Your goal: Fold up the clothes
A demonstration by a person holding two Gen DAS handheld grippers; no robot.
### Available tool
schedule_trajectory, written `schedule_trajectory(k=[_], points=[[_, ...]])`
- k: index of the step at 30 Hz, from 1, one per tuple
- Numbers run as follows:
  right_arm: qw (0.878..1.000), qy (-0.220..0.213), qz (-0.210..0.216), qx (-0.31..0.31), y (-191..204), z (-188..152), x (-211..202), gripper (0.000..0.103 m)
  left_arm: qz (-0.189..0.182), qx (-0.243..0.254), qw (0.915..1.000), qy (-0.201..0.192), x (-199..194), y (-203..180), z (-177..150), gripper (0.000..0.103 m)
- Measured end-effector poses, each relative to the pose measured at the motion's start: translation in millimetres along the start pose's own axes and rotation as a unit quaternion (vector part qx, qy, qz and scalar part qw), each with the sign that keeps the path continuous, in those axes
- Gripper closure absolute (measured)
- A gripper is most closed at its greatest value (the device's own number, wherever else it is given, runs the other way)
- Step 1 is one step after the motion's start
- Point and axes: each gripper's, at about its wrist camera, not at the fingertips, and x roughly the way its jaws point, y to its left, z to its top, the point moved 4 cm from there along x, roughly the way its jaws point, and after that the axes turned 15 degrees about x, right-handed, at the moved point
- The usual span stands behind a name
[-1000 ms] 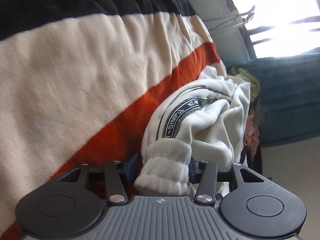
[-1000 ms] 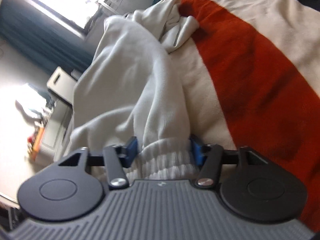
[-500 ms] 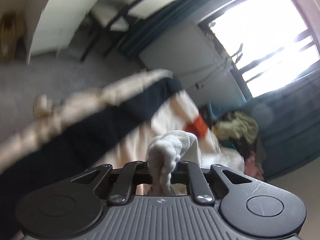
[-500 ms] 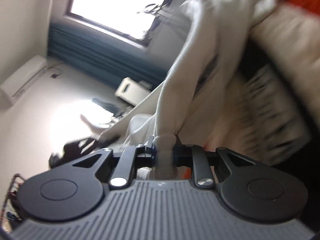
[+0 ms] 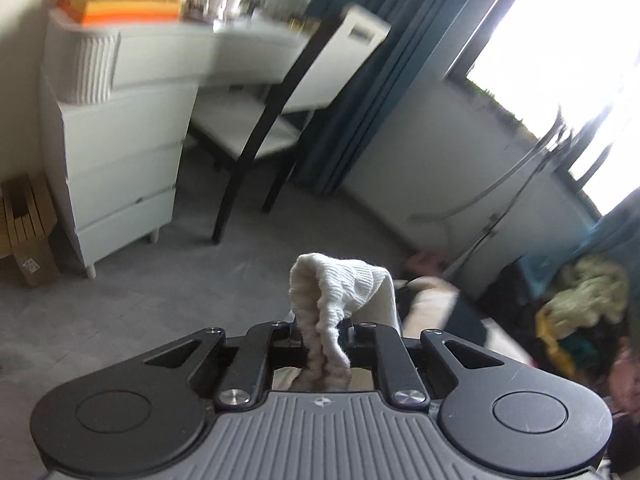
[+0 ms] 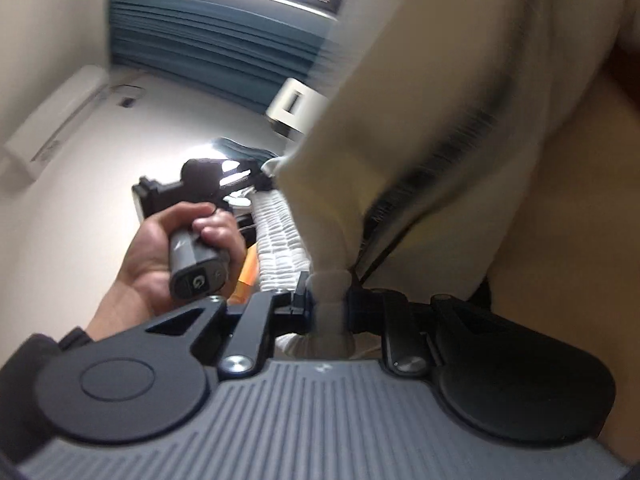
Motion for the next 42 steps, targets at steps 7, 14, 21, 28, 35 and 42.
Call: schedule_trajectory(k=[7, 14, 21, 28, 35, 42], points=[[0.998, 0.04, -0.045, -0.019, 10.2, 6.7, 29.7, 0.073, -0.012, -0.022, 0.9962, 0.083, 75.0, 16.3, -9.4, 0.086], [0.995, 0.055, -0.041, -0.077, 57.8, -7.8, -5.0, 0.018, -0.034, 0.004, 0.9956, 0.087, 19.6, 7.9, -7.9, 0.045], [0.976, 0.028, -0.055, -0.211, 116.7, -23.2, -100.3, 0.018, -0.064, 0.073, 0.9953, 0.008, -111.3, -32.5, -44.7, 0.026], [0.937, -0.075, -0.094, -0.329, 157.0, -0.3, -237.1, 0.018, -0.111, 0.137, 0.9821, -0.066, -254.5, -103.2, -133.2, 0.023], [0.891, -0.171, -0.143, -0.396, 153.3, 22.3, -353.2, 0.018, -0.146, 0.197, 0.961, -0.128, -351.7, -176.1, -247.9, 0.022], [0.859, -0.233, -0.191, -0.415, 113.0, 46.1, -411.7, 0.018, -0.134, 0.22, 0.948, -0.186, -384.3, -219.2, -354.7, 0.021]])
